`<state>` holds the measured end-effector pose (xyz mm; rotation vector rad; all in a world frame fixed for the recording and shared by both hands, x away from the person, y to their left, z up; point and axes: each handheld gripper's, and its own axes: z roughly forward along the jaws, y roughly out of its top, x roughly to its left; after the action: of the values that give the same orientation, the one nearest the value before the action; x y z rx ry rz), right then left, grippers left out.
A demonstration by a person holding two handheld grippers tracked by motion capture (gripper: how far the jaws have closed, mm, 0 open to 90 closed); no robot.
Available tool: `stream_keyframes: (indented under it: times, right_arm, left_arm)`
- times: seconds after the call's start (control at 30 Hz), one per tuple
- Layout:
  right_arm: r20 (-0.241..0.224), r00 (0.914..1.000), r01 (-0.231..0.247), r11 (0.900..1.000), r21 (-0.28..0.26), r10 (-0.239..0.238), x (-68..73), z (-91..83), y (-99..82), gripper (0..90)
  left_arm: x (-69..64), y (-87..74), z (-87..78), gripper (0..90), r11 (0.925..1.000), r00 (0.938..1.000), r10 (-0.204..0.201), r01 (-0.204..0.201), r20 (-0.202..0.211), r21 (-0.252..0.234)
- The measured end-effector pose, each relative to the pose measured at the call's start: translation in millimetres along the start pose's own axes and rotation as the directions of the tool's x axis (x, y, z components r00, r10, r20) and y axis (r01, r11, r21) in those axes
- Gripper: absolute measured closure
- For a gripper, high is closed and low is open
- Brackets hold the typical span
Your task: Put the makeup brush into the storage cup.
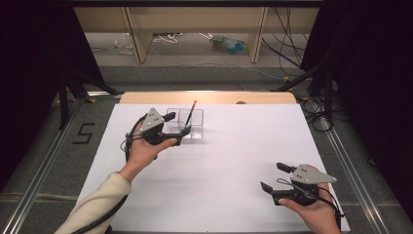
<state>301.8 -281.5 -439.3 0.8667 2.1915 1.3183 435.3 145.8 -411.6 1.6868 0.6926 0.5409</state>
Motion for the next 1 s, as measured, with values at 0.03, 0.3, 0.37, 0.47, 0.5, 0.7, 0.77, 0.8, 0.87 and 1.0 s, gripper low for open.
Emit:
stream_keyframes:
  times: [0.03,0.3,0.37,0.47,0.5,0.7,0.77,0.8,0.87,1.0]
  right_arm:
    - [0.000,1.0000,-0.001,1.0000,0.000,0.001,0.0,0.0,0.0,16.3]
    - [0.003,1.0000,-0.005,1.0000,-0.004,0.005,0.5,0.6,-0.2,16.3]
    - [0.006,1.0000,-0.003,1.0000,-0.008,0.003,0.6,1.1,-0.2,16.3]
    - [0.007,1.0000,-0.006,0.9999,-0.011,0.006,0.7,1.2,-0.1,16.3]
    - [0.006,1.0000,-0.007,0.9999,-0.009,0.007,0.7,1.0,-0.1,16.3]
    - [0.003,1.0000,-0.009,1.0000,0.002,0.009,0.3,-0.2,0.2,16.3]
    - [0.003,1.0000,-0.008,1.0000,-0.002,0.008,0.3,0.1,0.1,16.3]
    - [0.001,1.0000,-0.006,1.0000,-0.002,0.006,0.3,-0.1,0.1,16.3]
    - [0.004,1.0000,0.000,1.0000,-0.005,0.001,0.0,0.0,0.1,16.4]
    - [0.003,1.0000,-0.002,1.0000,-0.007,0.002,-0.1,0.0,0.2,16.3]
  left_arm:
    - [-1.3,-1.6,-2.9,20.8,1.0000,1.0000,0.005,-0.005,0.004,0.000]
    - [-6.7,-10.9,-25.3,20.0,1.0000,0.9998,0.004,-0.004,0.021,-0.005]
    - [-8.5,-13.6,-31.2,19.9,0.9999,0.9997,0.002,-0.002,0.024,-0.013]
    - [-13.6,-17.6,-41.6,19.7,0.9998,0.9995,0.013,-0.012,0.030,-0.014]
    - [-14.6,-18.5,-44.4,19.7,0.9998,0.9994,0.015,-0.015,0.031,-0.016]
    - [-22.6,-23.3,-55.0,19.7,0.9995,0.9989,0.019,-0.018,0.042,-0.027]
    - [-23.9,-23.8,-56.6,19.5,0.9995,0.9987,0.022,-0.020,0.046,-0.026]
    - [-26.2,-24.6,-59.4,19.3,0.9993,0.9985,0.022,-0.020,0.050,-0.031]
    - [-28.9,-25.8,-63.0,19.2,0.9992,0.9986,0.019,-0.018,0.050,-0.035]
    - [-35.0,-30.8,-72.9,19.2,0.9991,0.9982,0.021,-0.019,0.057,-0.037]
